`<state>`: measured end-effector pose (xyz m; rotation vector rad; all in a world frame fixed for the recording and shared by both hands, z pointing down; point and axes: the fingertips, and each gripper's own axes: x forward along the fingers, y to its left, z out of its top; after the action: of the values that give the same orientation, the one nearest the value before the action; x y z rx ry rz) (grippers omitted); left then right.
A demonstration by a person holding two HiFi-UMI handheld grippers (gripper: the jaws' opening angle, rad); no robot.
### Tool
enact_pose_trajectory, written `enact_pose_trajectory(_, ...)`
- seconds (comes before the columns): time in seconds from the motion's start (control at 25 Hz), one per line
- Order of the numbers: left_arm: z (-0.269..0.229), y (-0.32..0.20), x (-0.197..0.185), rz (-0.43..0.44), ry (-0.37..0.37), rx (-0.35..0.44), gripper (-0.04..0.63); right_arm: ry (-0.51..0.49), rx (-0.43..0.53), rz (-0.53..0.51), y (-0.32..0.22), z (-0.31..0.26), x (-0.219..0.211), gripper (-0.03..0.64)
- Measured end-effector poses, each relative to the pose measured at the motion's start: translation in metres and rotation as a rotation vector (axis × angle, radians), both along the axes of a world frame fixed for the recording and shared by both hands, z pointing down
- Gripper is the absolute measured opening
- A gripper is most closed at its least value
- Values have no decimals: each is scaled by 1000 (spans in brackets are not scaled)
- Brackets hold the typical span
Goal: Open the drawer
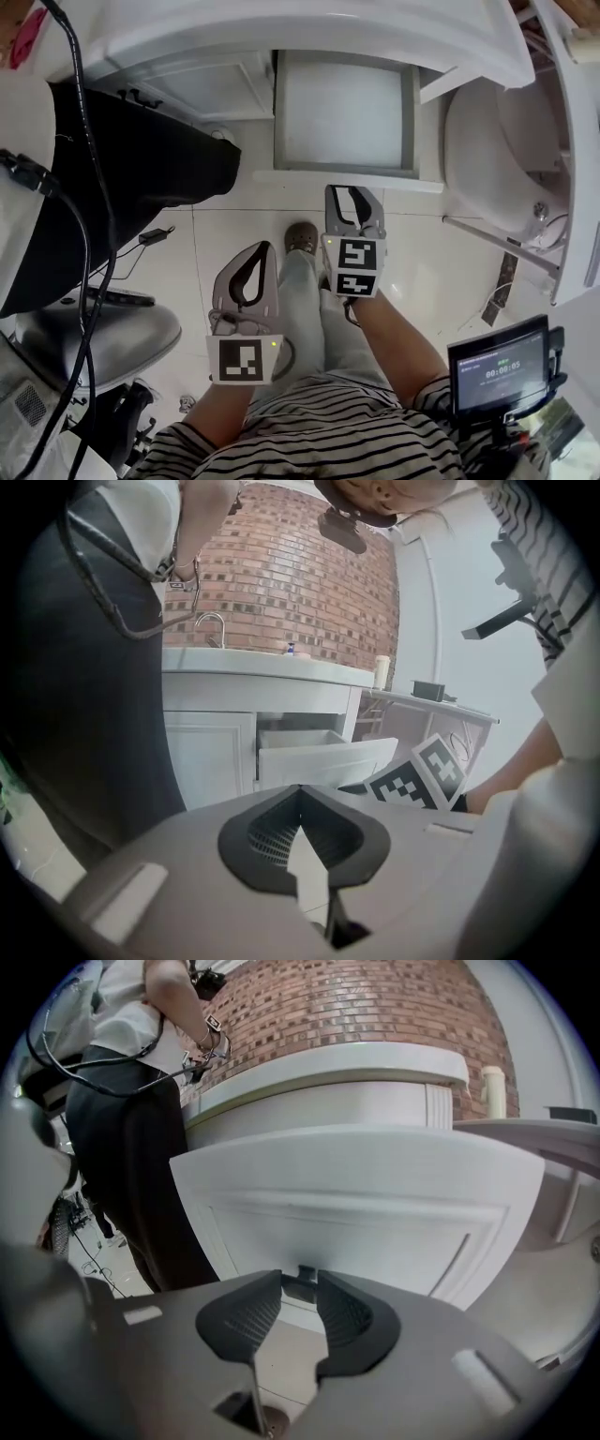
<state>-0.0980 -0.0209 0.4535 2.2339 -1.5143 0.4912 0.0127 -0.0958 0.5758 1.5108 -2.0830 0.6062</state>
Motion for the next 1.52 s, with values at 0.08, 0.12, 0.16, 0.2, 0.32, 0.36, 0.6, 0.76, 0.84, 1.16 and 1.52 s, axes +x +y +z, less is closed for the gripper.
enact_pose_trajectory(0.08, -3, 7, 0, -3, 3, -2, 17, -1, -13, -3, 10, 0, -1, 118)
enact_pose_trajectory(0.12, -4, 10, 0, -5, 4, -4, 17, -1, -17, -2, 14, 0, -1, 118)
enact_pose_trajectory(0.16, -6, 13, 0, -6, 4, -4, 17, 0, -20, -2, 17, 1, 0, 118)
enact_pose_trajectory(0.2, -8, 15, 1, -3, 2, -1, 17, 1, -23, -2, 18, 1, 0, 117)
enact_pose_trajectory(0.32, -11, 19, 0, 4, -11, 4, 17, 6, -35, -4, 17, 3, 0, 117)
enact_pose_trajectory(0.36, -12, 18, -1, 5, -16, 6, 17, 5, -40, -1, 16, 4, 0, 117)
enact_pose_trajectory(0.6, -36, 31, 3, -1, -2, 25, 17, -32, -64, 51, 27, -13, 7, 109)
enact_pose_trajectory(0.76, -74, 62, 8, -11, 9, 39, 17, -148, 2, -27, 66, -90, 6, 104)
enact_pose_trajectory(0.84, -99, 86, 8, -14, -1, 30, 17, -197, 25, -80, 102, -141, 7, 93)
enact_pose_trajectory(1.16, -196, 170, 4, 44, -58, 65, 17, -219, 55, -214, 242, -295, 34, 15)
enact_pose_trajectory(1.52, -245, 248, -15, 68, -43, 137, 17, -179, 138, -124, 331, -361, 41, 2)
